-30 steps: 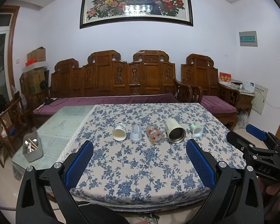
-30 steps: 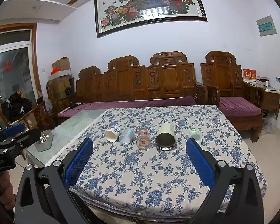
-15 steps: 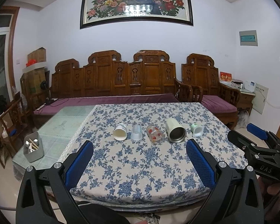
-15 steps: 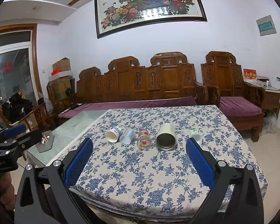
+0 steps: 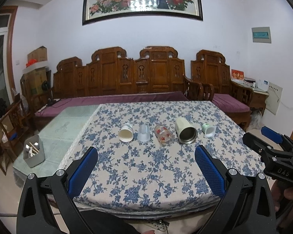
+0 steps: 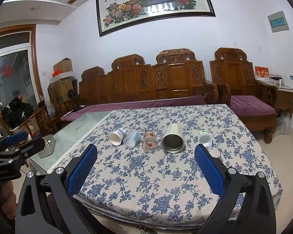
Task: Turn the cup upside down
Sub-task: 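Move the right tool to the cream tumbler and close around its body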
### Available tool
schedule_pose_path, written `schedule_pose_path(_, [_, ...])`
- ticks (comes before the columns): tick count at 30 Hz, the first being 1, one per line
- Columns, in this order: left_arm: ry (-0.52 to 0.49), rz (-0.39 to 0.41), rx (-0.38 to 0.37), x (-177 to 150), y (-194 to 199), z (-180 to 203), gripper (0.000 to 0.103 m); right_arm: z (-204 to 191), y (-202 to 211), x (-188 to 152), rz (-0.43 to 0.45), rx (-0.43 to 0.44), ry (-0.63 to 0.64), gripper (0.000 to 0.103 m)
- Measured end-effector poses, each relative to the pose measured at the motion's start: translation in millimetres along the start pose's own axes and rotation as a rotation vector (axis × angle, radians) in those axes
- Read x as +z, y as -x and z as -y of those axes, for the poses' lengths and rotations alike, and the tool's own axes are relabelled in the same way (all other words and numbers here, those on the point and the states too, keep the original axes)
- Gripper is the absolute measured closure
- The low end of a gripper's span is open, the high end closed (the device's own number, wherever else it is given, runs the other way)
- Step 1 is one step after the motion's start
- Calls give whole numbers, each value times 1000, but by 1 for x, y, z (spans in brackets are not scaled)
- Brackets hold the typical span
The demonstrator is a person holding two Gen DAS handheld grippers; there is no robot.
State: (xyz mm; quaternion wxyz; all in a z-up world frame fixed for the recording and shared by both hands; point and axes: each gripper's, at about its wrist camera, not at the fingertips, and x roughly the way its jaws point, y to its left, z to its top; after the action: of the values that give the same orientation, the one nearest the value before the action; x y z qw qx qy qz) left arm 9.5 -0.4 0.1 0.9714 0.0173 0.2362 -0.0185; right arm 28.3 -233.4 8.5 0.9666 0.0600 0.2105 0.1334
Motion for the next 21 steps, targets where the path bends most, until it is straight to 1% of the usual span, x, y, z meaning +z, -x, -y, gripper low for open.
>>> schedule_pose_path(7, [-27, -79, -8, 4, -46, 0, 7, 18, -47, 4, -68, 1, 18, 3])
schedule_pose_path(11, [-54, -122, -5, 9, -79, 4, 7, 31, -83, 14, -117, 6, 25, 5])
schedule_pose_path(17, [-56, -193, -8, 13, -135, 0, 7, 54, -140, 27, -179, -1, 10, 5])
schedule_pose_path(21, [-47, -244, -24, 14, -168, -5, 7, 68, -181, 32, -245, -7, 13, 6])
